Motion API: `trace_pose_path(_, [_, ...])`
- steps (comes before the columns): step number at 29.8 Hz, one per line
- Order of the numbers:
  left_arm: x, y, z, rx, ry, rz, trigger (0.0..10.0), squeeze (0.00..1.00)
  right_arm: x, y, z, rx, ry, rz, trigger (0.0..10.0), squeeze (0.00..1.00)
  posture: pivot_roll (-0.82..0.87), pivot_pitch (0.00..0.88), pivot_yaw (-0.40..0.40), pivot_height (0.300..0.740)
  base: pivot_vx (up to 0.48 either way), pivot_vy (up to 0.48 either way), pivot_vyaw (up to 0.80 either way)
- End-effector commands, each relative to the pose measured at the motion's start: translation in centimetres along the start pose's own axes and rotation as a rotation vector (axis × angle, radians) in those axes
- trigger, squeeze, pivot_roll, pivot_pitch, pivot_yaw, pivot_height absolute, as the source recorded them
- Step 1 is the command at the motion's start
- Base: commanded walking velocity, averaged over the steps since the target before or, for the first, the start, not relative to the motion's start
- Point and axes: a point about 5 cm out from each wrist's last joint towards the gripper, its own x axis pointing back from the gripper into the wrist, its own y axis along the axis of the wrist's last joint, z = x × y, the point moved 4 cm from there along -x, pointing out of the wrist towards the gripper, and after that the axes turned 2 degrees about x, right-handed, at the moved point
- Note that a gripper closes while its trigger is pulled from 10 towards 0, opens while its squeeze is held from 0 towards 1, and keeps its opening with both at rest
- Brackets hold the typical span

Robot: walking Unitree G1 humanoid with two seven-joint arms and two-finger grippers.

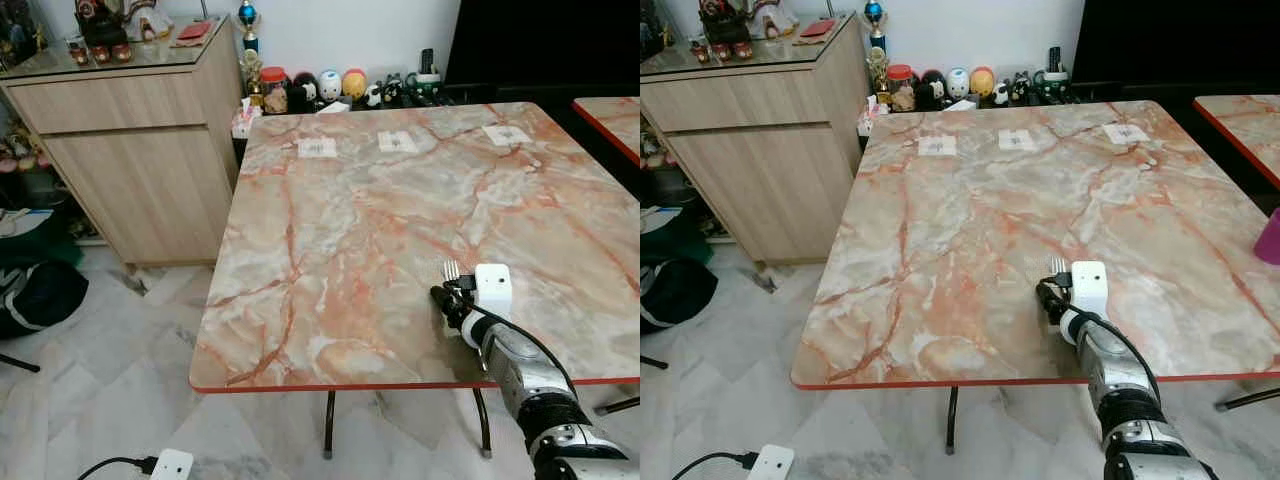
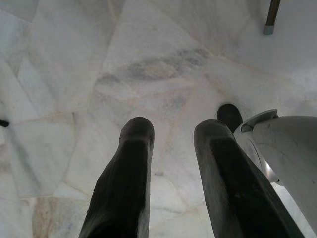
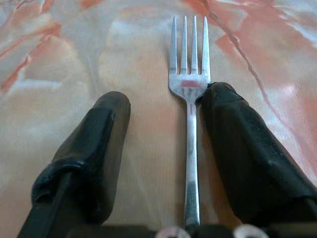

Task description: Setting the table

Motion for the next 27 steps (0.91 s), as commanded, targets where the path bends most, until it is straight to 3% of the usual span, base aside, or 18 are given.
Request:
trace_pose_path(1, [0.1,-0.4,0.0,-0.007,0.002,0.011,10.0,0.0,0.0,-0.8,0.0,-0.007,-0.003,0.041,10.0,0.0,0.02,0.0,0.029,0.74,0.0,0.0,0.0])
trace_pose_path(9, [0.1,-0.4,0.0,-0.013,-0.002,0.012,10.0,0.0,0.1,-2.2,0.3,-0.016,0.002,0.086,10.0,0.0,0.02,0.0,0.03,0.74,0.0,0.0,0.0])
trace_pose_path(10, [0.1,-0.4,-0.1,-0.018,-0.005,0.013,10.0,0.0,0.1,-2.3,0.4,-0.025,0.004,0.084,0.0,0.0,0.02,0.0,0.031,0.74,0.0,0.0,0.0])
trace_pose_path(27, [0.0,-0.1,-0.5,-0.028,-0.017,0.012,10.0,0.0,0.4,-3.0,0.4,-0.03,0.012,0.087,0.0,0.0,0.02,0.0,0.03,0.74,0.0,0.0,0.0])
